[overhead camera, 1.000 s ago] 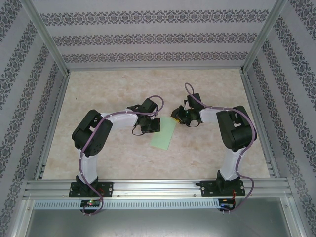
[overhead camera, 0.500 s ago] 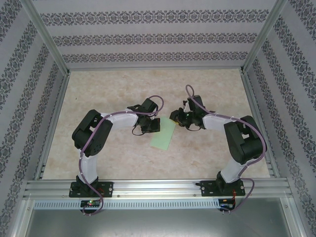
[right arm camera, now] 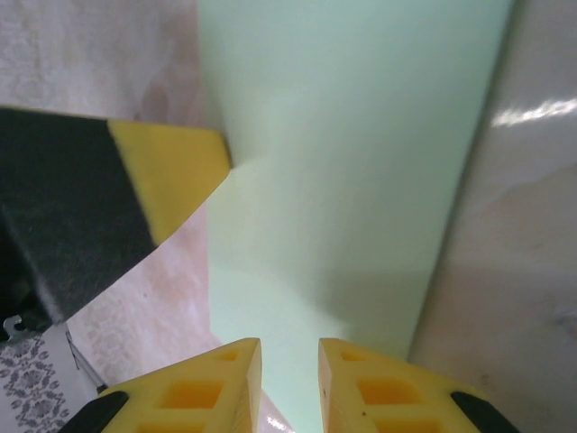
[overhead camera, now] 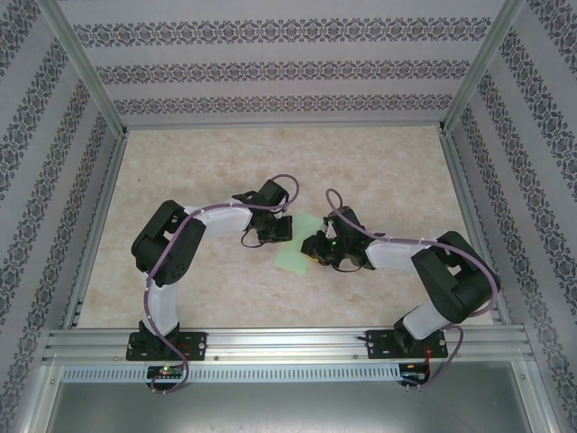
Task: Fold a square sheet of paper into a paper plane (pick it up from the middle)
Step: Fold the square sheet of paper in half at the center of the table.
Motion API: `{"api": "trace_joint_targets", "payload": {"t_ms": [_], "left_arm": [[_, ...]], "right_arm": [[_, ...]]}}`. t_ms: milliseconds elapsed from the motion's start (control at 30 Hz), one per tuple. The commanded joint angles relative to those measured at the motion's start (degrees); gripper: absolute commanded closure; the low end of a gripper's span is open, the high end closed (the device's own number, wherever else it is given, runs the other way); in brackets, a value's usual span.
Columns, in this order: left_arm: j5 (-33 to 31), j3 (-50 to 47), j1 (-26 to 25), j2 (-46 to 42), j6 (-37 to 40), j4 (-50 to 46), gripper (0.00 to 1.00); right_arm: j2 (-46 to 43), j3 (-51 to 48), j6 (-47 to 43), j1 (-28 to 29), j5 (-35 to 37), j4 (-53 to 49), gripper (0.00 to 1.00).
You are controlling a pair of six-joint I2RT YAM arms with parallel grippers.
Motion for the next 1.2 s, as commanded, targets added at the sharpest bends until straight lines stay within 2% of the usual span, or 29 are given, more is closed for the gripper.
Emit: {"api": "trace_joint_targets", "payload": {"t_ms": [0,300,600,800,933,1033,1167], "left_arm": [[-1.31,0.25,-0.98,0.34,0.02,-4.15,1.00],[-1.36,0.49,-0.96,0.48,0.09,-4.23,1.00],[-1.33,0.08,-1.00,0.27,-0.05,-3.99,1.00],[-1.03,0.33,-1.05,-0.31,-0.41,-3.53,1.00],[-1.28,0.07,-1.13,-1.35,-1.40,-3.51,1.00],[-1.33,-2.71,-1.55,-4.01,-4.41,-0.44,1.00],[-2.00,-7.06,-2.21,-7.91,-9.07,4.16,0.99]], "right_arm": [[-0.46,-1.19,1.09,1.32,0.32,2.84,0.76],[-2.09,-3.55,0.63,5.73,-1.26,1.57,0.76],[-1.64,-4.73,-1.82,6.61,-0.93,-2.55,0.75],[-4.23,-1.65,-6.34,6.43,0.08,-11.59,0.74],[-8.49,0.11,-8.52,4.07,3.66,-16.63,0.73],[-12.95,1.12,-8.84,-0.32,7.69,-19.46,0.69],[-12.12,4.16,-9.97,-5.32,11.56,-23.44,0.66]]}}
